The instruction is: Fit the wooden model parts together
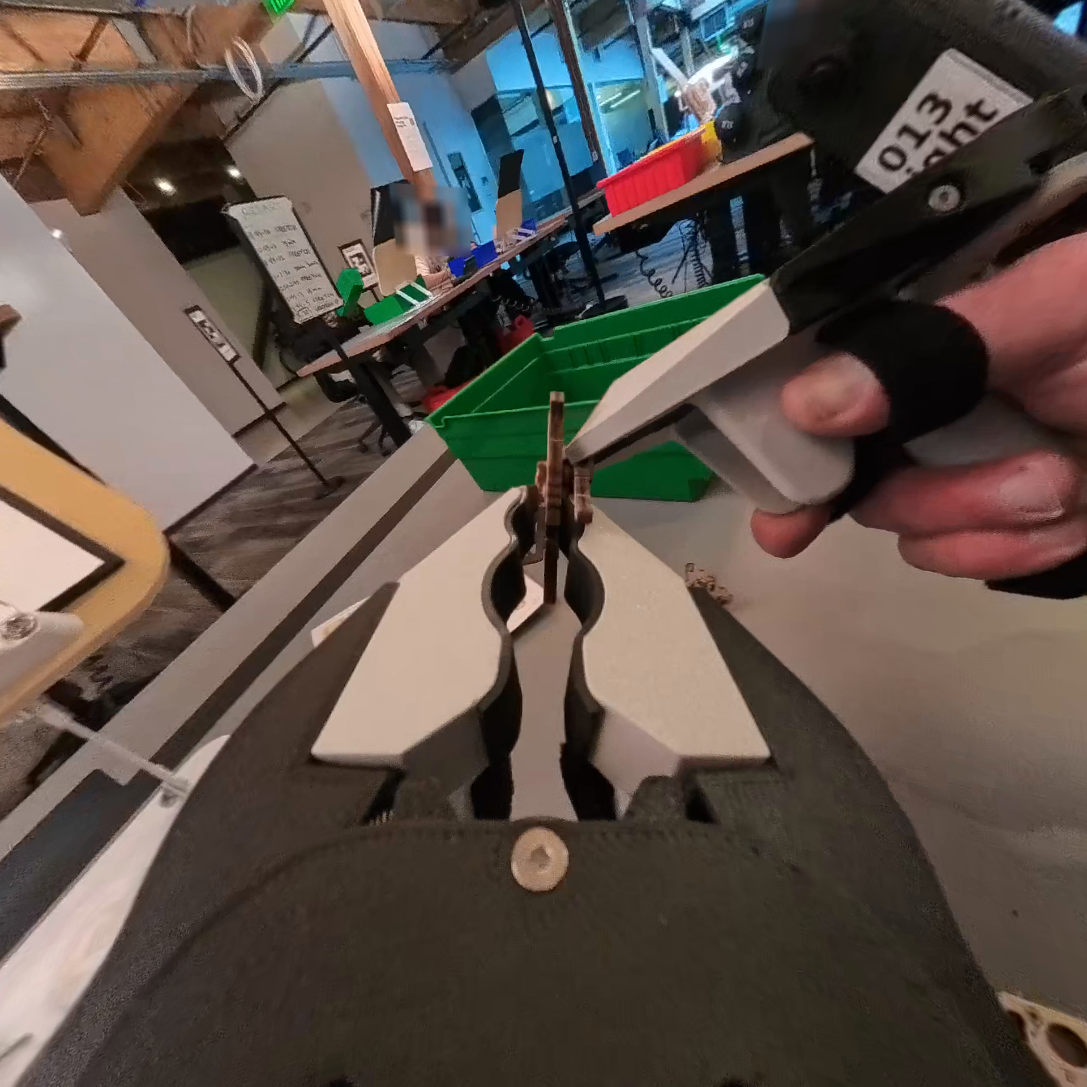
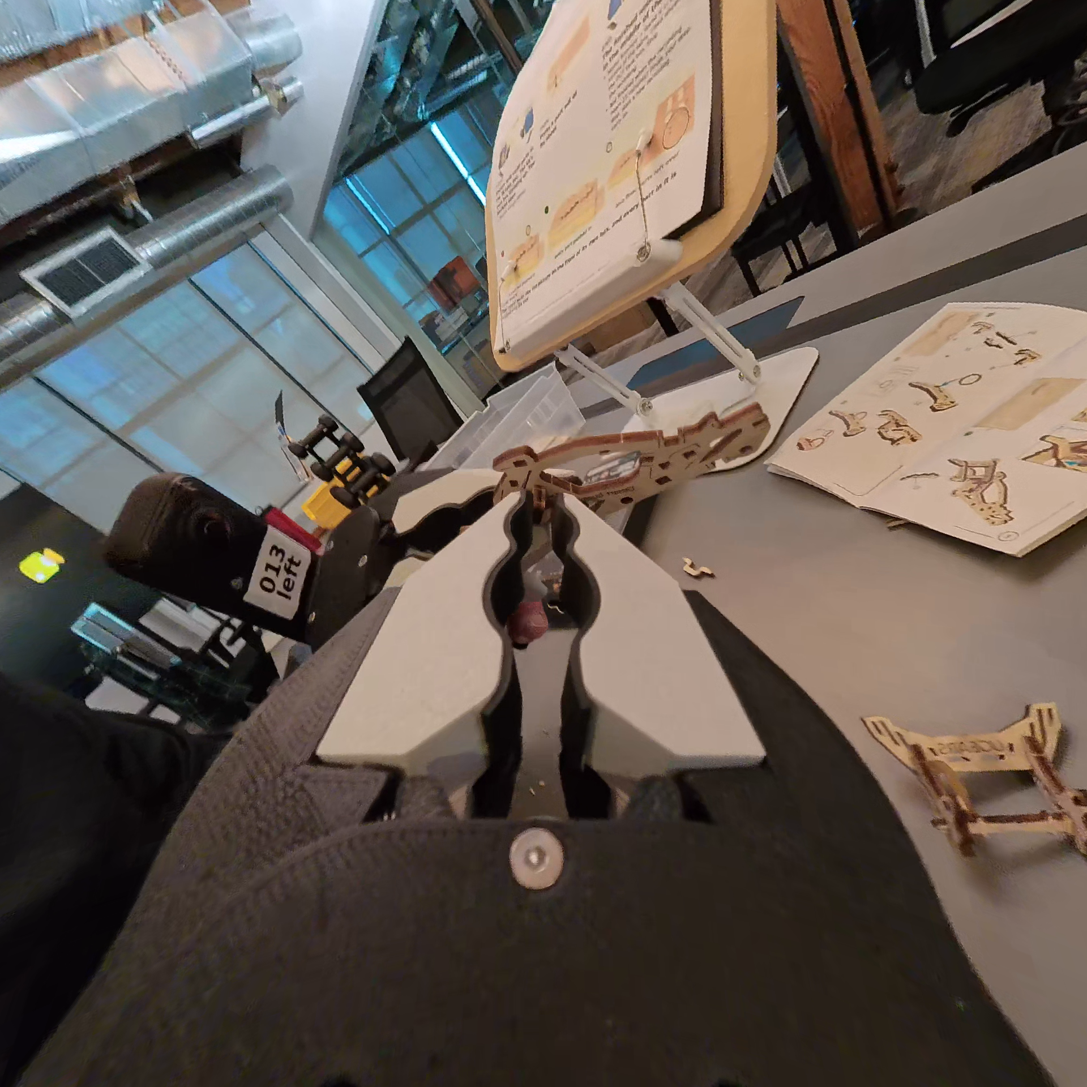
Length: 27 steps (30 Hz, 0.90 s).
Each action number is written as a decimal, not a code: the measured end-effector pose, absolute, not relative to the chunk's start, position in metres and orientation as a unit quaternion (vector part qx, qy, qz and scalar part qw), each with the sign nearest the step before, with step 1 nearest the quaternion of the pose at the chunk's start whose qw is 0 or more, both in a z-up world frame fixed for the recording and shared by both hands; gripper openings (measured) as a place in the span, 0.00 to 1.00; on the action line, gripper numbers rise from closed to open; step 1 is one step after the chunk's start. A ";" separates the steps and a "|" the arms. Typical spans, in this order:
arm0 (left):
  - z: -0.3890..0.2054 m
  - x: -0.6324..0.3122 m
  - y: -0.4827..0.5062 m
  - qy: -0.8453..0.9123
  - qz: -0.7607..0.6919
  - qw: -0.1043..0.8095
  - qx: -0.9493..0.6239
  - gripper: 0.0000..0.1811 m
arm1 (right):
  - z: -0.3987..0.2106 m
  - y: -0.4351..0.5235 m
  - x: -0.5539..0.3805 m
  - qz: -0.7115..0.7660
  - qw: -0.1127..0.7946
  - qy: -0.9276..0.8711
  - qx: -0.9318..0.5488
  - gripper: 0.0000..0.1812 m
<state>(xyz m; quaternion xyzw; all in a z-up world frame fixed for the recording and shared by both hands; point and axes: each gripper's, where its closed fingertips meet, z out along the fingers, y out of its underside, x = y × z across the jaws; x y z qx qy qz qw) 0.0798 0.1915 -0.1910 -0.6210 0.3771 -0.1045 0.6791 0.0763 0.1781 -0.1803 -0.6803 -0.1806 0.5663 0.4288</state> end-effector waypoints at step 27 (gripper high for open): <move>-0.187 0.095 0.184 0.299 -0.345 0.623 -0.635 0.03 | -0.173 0.172 0.086 0.569 0.434 -0.177 -0.676 0.02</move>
